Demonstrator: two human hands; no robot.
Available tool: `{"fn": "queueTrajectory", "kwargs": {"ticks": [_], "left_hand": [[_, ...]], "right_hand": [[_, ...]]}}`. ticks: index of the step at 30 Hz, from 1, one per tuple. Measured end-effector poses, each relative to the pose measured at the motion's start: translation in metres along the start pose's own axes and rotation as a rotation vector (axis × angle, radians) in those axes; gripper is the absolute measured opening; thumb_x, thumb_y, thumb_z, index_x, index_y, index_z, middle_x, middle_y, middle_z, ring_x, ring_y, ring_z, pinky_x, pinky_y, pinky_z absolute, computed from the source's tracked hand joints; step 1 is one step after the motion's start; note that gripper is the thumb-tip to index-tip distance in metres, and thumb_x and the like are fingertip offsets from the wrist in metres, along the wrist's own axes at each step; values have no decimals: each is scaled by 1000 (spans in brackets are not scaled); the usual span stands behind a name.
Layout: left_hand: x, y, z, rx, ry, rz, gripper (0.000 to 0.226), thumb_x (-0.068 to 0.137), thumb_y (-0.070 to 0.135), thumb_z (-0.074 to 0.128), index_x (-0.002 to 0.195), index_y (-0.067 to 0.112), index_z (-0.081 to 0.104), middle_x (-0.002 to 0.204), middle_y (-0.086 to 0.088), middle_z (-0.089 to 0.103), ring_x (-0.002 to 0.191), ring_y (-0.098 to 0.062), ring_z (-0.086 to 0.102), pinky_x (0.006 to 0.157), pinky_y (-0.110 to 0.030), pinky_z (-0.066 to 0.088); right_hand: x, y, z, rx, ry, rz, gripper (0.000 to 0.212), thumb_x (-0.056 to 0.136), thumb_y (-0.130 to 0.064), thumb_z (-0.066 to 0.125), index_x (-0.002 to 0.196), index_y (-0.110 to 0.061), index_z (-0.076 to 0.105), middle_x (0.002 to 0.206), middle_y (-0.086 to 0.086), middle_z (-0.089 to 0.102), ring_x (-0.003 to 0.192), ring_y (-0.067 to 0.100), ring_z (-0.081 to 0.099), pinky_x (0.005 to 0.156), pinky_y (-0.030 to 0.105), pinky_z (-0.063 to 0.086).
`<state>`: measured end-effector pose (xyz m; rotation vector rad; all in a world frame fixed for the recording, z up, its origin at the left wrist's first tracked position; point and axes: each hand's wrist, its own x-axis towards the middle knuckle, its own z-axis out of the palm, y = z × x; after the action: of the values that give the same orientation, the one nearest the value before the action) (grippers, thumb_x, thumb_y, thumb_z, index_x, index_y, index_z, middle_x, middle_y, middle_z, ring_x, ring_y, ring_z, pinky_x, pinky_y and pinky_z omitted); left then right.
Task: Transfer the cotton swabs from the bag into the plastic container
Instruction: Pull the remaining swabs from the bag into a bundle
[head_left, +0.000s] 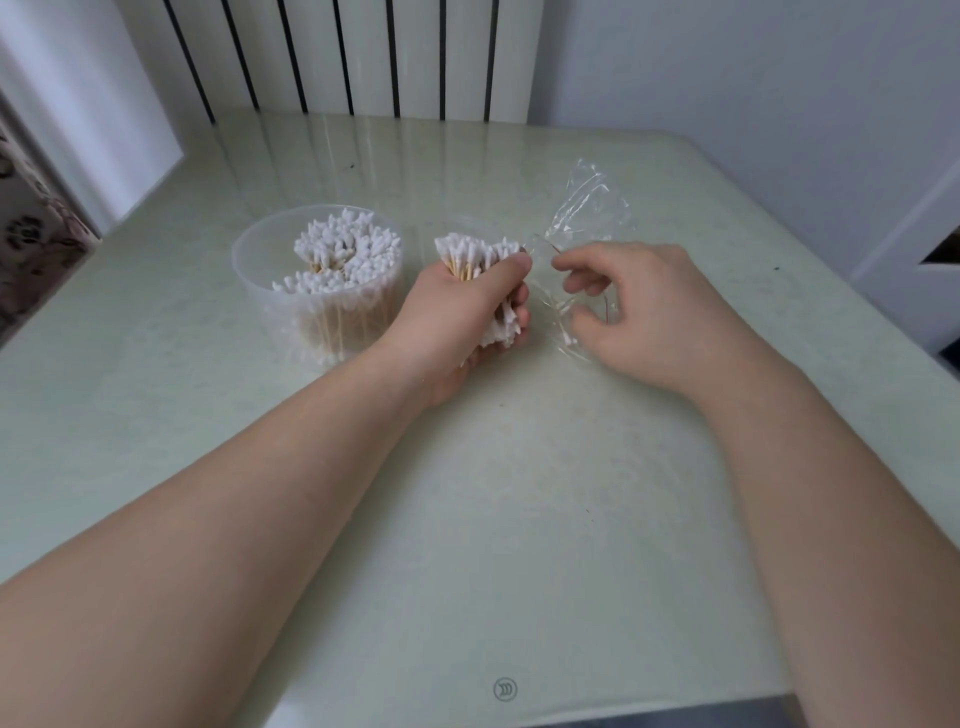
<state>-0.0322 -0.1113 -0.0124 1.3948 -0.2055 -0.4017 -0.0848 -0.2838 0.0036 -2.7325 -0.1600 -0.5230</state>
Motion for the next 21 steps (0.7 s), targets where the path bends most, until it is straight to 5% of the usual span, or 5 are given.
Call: {"fn": "queueTrajectory", "kwargs": {"ticks": [7, 11, 15, 21], "left_hand": [[-1, -2, 1, 46, -7, -7, 25, 98, 21, 65, 74, 16, 61, 60, -2, 59, 55, -19, 55, 75, -44, 39], [-2, -2, 0, 65, -41, -4, 20, 98, 19, 65, 79, 14, 62, 62, -3, 59, 56, -20, 55, 76, -44, 38], [-3, -3, 1, 99, -58, 22, 18, 97, 16, 65, 80, 13, 63, 64, -4, 61, 60, -22, 56, 75, -44, 40], [-6, -4, 3, 129, -63, 54, 18, 98, 6, 62, 82, 12, 65, 86, -21, 69, 64, -24, 59, 72, -41, 46]], "right_hand": [[3, 5, 13, -223, -149, 179, 41, 82, -16, 56, 123, -10, 61, 106, 18, 68, 106, 39, 59, 86, 44, 53], [5, 5, 16, -218, -267, 167, 32, 79, -7, 49, 107, -18, 62, 96, 13, 64, 102, 37, 55, 70, 32, 46], [10, 11, 14, -223, -234, 75, 45, 85, -4, 52, 121, -25, 70, 108, 10, 64, 108, 33, 59, 89, 36, 49], [9, 16, 11, -184, -282, -12, 32, 93, -12, 56, 116, -26, 73, 101, 6, 59, 100, 28, 58, 81, 34, 44]]}}
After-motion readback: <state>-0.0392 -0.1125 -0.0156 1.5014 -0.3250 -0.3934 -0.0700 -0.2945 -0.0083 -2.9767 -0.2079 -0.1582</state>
